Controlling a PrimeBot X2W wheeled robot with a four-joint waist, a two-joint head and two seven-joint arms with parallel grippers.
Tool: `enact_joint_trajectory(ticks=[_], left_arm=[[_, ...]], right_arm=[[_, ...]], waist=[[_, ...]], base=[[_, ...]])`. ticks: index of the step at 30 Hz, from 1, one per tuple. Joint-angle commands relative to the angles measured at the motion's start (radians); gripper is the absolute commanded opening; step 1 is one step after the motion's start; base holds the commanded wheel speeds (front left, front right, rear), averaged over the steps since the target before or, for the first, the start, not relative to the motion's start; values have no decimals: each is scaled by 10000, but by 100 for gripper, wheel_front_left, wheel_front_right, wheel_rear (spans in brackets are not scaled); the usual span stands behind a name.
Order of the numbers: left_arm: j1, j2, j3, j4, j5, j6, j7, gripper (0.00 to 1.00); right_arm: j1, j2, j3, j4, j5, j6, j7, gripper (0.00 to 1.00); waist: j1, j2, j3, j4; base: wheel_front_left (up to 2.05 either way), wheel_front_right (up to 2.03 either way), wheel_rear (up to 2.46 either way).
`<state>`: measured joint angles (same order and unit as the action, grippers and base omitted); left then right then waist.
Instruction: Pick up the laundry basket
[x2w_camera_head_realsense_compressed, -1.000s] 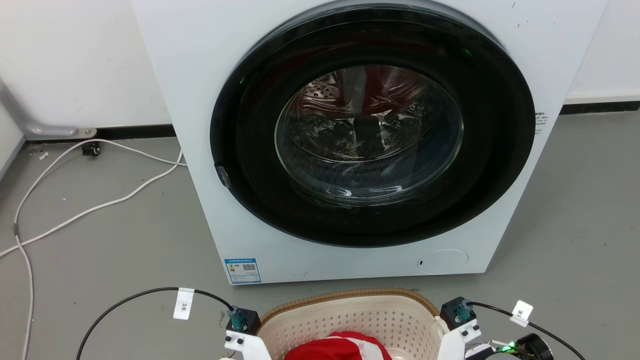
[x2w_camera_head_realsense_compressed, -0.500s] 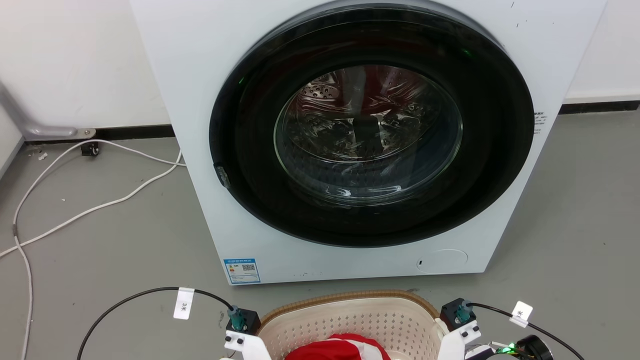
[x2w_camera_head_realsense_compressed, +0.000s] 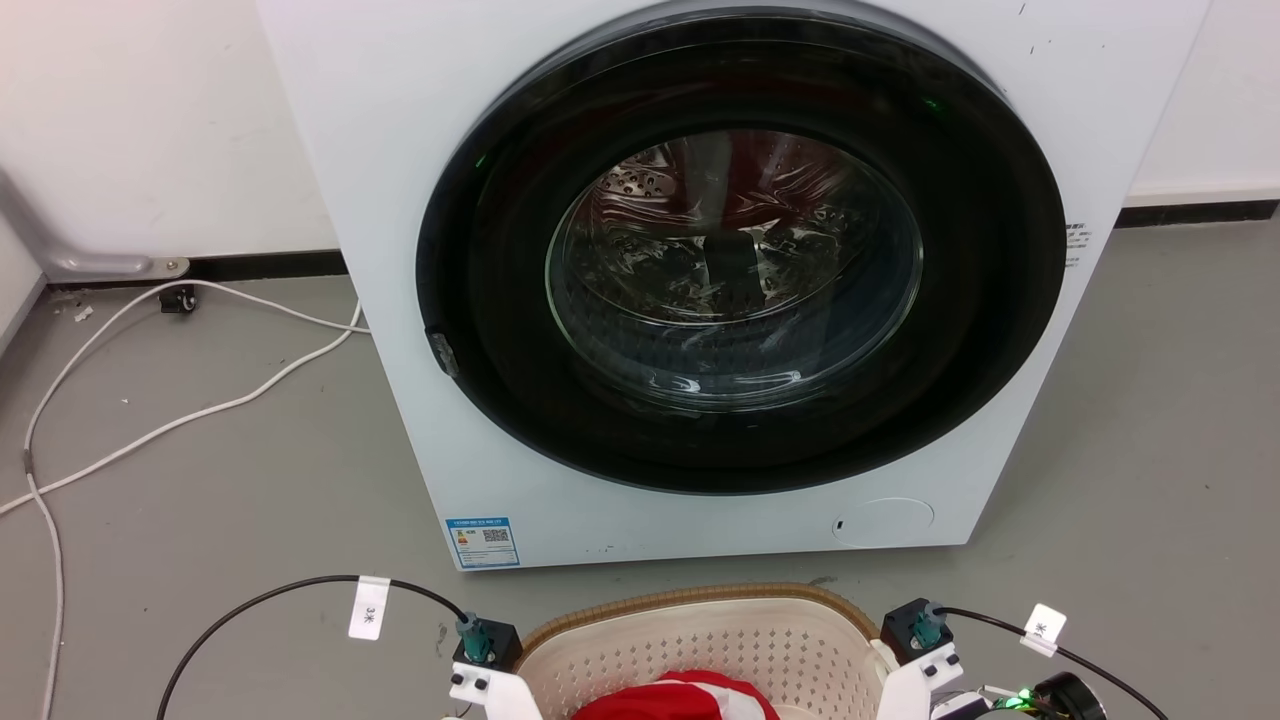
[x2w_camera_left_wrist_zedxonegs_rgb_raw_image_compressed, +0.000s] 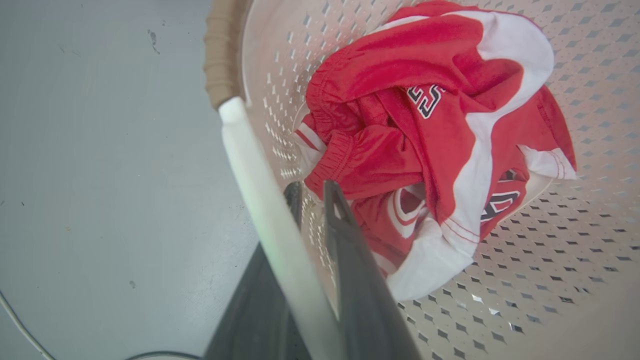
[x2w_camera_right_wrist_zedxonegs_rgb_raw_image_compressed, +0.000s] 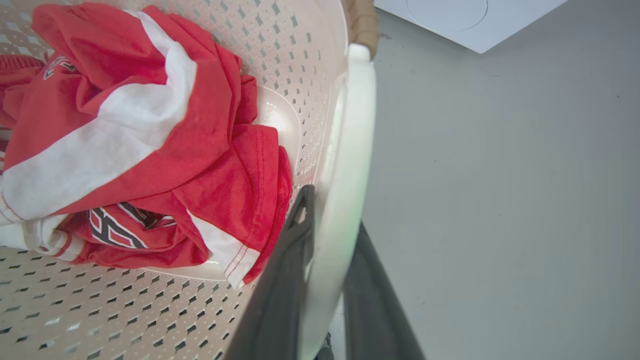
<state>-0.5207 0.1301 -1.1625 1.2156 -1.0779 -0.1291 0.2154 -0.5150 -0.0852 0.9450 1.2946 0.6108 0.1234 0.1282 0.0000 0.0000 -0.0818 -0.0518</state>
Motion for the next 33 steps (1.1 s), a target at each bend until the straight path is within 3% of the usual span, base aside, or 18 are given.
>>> enact_joint_trajectory(ticks=[1,33], left_arm=[[-134,-127,-127,-73,2,-14,-40,0],[-204,-86,-737,-52,-628,-13,-78,0]], right_arm=[[-227,206,93,-121,27,133,-72,0],[-170,62,474,-117,465,132,-68,0]], waist=[[0,0,3,7],[0,0,2,2]], base=[[0,0,0],[0,0,0]])
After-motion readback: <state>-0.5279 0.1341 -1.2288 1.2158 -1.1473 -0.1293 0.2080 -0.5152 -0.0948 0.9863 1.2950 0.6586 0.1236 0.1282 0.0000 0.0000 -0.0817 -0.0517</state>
